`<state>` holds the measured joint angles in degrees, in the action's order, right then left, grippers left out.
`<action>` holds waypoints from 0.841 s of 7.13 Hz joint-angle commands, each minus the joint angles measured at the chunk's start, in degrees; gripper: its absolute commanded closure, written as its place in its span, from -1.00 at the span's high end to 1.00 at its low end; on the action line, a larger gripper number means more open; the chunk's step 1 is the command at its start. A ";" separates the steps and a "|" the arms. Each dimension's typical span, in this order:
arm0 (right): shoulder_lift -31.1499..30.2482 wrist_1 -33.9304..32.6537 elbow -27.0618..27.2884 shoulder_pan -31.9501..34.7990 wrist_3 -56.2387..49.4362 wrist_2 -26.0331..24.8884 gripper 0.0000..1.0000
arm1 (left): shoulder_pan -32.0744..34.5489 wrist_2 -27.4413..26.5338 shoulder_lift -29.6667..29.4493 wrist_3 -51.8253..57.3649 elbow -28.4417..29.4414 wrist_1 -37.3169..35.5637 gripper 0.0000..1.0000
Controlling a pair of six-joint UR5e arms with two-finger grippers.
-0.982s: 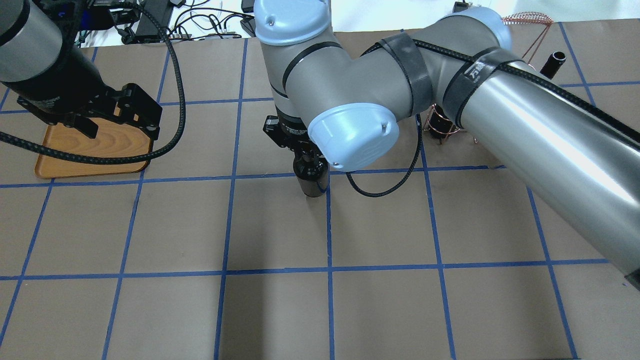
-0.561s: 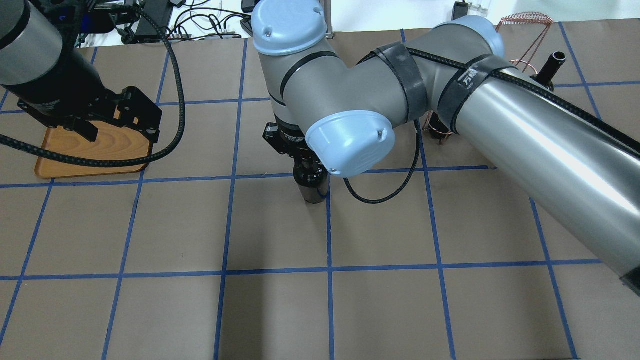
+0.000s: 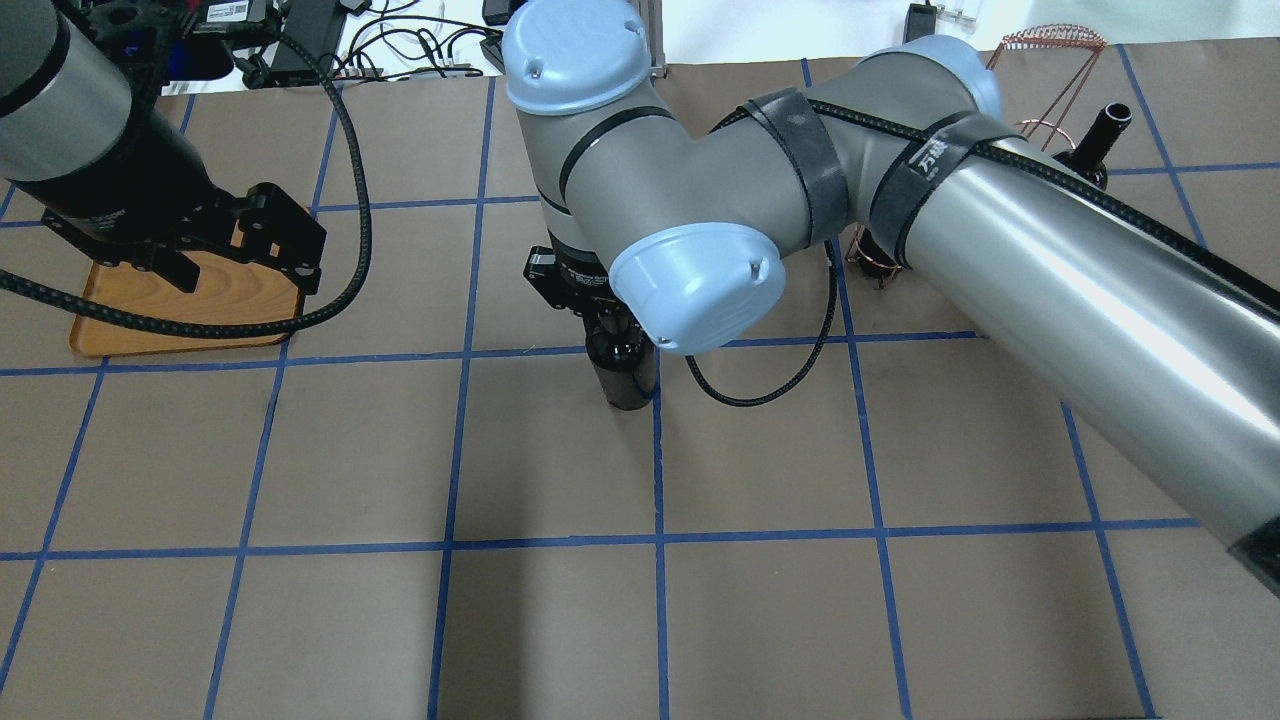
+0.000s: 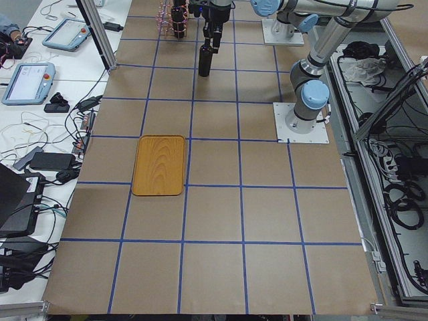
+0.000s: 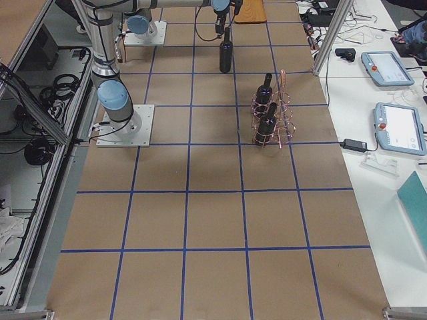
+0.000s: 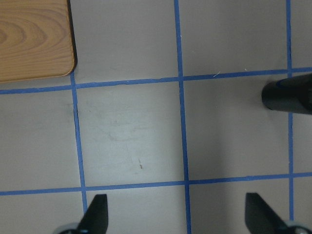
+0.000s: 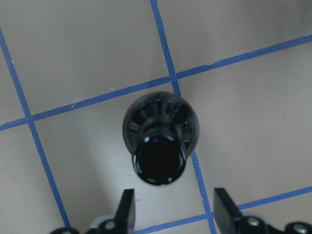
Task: Take wine from basket and place on tray
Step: 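Stand the bottle upright on the table and open the right gripper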
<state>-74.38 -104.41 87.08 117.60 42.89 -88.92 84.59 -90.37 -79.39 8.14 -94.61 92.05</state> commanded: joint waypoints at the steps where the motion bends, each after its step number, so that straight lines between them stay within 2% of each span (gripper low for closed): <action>1: -0.49 -1.41 -0.94 0.00 0.44 0.15 0.99 | -0.57 0.10 -0.59 -1.27 -0.49 -0.99 1.00; 3: -2.25 -0.45 -4.44 -1.13 -0.96 -0.02 1.00 | -0.48 -0.33 -0.77 -1.29 -1.62 -2.58 1.00; 5: -5.14 1.12 -4.72 -5.16 -12.34 -0.81 1.00 | -0.48 -0.33 -0.59 -1.20 -1.89 -2.85 1.00; 6: -7.07 3.92 -4.72 -9.10 -19.18 -0.90 1.00 | -0.48 -0.24 -0.51 -1.46 -1.90 -2.93 1.00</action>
<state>-79.30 -103.07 82.47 112.45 31.32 -89.60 84.11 -90.68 -80.00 6.87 -96.39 89.24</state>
